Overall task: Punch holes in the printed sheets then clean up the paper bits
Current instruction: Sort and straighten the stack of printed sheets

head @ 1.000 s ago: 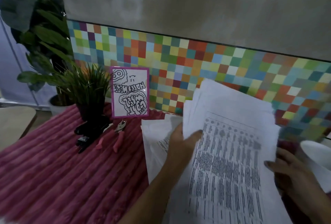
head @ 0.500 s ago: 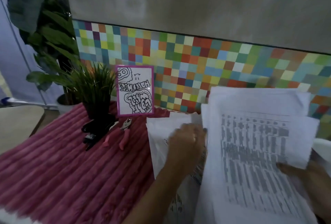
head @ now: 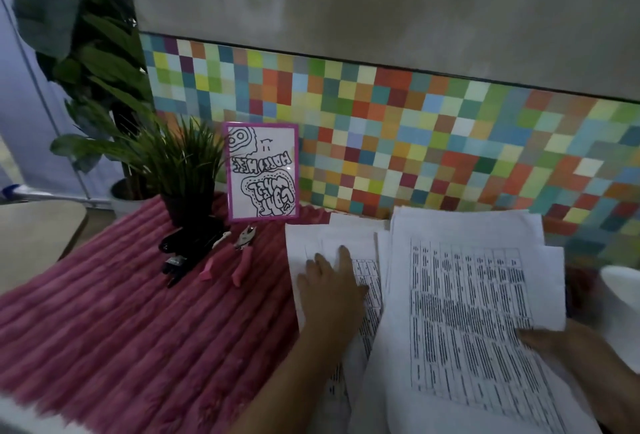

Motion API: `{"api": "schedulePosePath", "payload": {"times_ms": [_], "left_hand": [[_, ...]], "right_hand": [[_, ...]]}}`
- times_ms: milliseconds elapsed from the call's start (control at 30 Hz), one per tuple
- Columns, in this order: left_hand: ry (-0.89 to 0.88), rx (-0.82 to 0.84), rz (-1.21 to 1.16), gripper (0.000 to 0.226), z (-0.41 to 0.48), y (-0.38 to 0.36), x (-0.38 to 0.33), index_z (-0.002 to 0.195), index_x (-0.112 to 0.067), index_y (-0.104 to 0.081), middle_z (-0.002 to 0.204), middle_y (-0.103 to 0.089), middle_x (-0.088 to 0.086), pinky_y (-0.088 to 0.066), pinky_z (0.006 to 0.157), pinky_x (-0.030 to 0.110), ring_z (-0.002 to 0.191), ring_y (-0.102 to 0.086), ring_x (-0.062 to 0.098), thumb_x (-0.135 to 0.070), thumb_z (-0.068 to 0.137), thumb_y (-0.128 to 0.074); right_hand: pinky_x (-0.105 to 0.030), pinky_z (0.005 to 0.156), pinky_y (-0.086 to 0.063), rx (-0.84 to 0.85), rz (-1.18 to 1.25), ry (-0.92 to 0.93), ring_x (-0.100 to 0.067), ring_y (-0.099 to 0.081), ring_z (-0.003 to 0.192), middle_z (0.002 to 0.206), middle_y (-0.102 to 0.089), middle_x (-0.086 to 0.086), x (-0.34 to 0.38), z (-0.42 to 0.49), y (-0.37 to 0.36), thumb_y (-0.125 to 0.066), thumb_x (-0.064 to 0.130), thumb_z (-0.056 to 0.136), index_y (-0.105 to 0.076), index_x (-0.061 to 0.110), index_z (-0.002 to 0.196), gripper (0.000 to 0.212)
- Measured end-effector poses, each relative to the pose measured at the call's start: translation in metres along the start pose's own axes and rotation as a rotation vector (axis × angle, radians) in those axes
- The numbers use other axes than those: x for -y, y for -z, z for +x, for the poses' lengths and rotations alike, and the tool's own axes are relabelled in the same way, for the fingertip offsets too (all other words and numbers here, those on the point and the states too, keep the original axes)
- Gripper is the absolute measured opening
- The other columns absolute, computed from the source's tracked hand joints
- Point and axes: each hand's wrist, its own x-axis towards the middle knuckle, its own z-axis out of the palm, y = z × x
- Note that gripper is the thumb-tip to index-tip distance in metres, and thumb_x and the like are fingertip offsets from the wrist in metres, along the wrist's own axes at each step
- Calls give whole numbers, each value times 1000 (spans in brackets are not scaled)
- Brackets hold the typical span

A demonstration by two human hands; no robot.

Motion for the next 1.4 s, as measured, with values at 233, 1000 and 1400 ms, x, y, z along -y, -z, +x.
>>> {"api": "schedulePosePath", "payload": {"times_ms": [233,1000,1400], "left_hand": [[141,-57,-1017,77,1,14,-10,149,-11,-24,94,-62,-11,-56,71,23,80,-66,13,-6,86,-68],[-351,-3,-1353,36,-16,18,-37,123,-35,-51,116,-66,-15,-50,83,11,107,-63,-2,-12,96,-57],[160,-109,-221,78,2,7,6,121,-9,-40,127,-45,12,-39,96,35,117,-44,29,-56,71,-78]], "right_hand": [[-27,52,-58,183,-204,-198,-26,-70,61,67,-73,-7,-9,-4,29,-75,-12,58,-56,-12,113,58],[-22,67,-58,352,42,16,-23,-68,103,105,-74,-5,0,-15,17,-42,-13,87,-62,7,117,41],[-74,88,-42,94,93,-4,-44,-63,109,122,-63,-24,9,-1,64,-57,1,82,-60,7,124,42]]}}
